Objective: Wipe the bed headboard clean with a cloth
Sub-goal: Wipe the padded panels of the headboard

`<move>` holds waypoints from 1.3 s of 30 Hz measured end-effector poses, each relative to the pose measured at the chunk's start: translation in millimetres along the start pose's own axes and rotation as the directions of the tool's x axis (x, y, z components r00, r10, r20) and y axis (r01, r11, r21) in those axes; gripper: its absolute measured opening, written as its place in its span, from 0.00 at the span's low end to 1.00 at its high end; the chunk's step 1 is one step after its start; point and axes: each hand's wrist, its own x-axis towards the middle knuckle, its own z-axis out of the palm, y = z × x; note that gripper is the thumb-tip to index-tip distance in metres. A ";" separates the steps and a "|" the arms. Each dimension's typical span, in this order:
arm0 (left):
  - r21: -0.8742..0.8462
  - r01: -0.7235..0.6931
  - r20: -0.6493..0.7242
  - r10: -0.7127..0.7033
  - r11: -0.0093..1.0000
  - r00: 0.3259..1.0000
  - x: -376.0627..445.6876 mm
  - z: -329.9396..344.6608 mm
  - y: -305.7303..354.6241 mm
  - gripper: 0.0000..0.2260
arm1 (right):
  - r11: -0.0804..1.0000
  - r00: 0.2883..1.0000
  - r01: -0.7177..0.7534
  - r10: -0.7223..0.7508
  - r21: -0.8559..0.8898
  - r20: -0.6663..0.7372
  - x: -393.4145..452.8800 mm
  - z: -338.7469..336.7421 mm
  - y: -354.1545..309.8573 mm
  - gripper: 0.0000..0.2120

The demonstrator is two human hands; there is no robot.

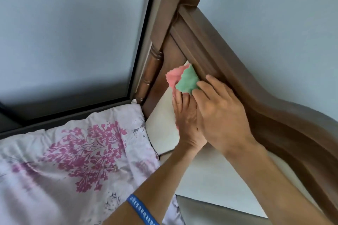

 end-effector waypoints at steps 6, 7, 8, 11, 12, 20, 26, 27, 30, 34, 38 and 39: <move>-0.655 0.572 0.191 -0.625 0.493 0.757 16.1 -0.1 -81.0 0.21 | 0.990 0.995 0.089 -0.094 -0.110 -0.041 -8.4 28.0 9.2 0.16; -0.662 0.600 0.208 -0.658 0.450 0.724 12.5 -2.1 -83.1 0.20 | 0.988 0.995 0.080 -0.088 -0.132 -0.052 -6.8 30.5 8.0 0.18; -0.669 0.591 0.205 -0.651 0.452 0.730 8.4 -2.2 -79.7 0.19 | 0.984 0.995 0.071 -0.081 -0.165 -0.055 -4.1 35.6 4.7 0.19; -0.698 0.432 0.118 -0.504 0.571 0.856 -1.7 -9.2 -42.4 0.19 | 0.976 0.996 0.020 -0.039 -0.216 -0.083 -0.7 47.4 -10.6 0.18; -0.655 0.362 0.064 -0.428 0.663 0.901 -6.6 -9.8 -34.0 0.19 | 0.976 0.994 -0.012 -0.012 -0.219 -0.108 -0.9 50.1 -15.7 0.17; -0.674 0.435 0.141 -0.474 0.597 0.869 -5.8 9.3 -79.6 0.22 | 0.984 0.986 -0.090 0.067 -0.152 -0.152 -2.6 67.9 -28.8 0.21; -0.516 0.851 0.476 -0.795 0.094 0.376 -54.7 59.5 -196.5 0.22 | 0.970 0.983 -0.094 0.056 -0.222 -0.174 -6.7 82.1 -31.0 0.23; -0.502 0.859 0.467 -0.802 0.105 0.371 -54.0 58.7 -197.3 0.22 | 0.970 0.983 -0.087 0.047 -0.225 -0.179 -5.5 84.3 -31.6 0.23; -0.559 0.787 0.416 -0.731 0.263 0.540 -39.0 35.2 -150.6 0.27 | 0.965 0.983 -0.107 0.067 -0.238 -0.173 -7.0 83.2 -30.7 0.24; -0.762 0.428 0.232 -0.411 0.487 0.882 -26.3 -1.4 -76.9 0.22 | 0.965 0.979 -0.162 0.130 -0.205 -0.159 -6.2 78.6 -37.3 0.22; -0.759 0.546 0.321 -0.526 0.355 0.787 -23.7 18.5 -121.4 0.28 | 0.964 0.972 -0.211 0.189 -0.164 -0.141 -16.2 84.6 -52.9 0.23; -0.731 0.612 0.367 -0.582 0.302 0.725 -22.9 25.3 -136.9 0.32 | 0.959 0.971 -0.220 0.198 -0.177 -0.138 -18.6 86.1 -53.4 0.25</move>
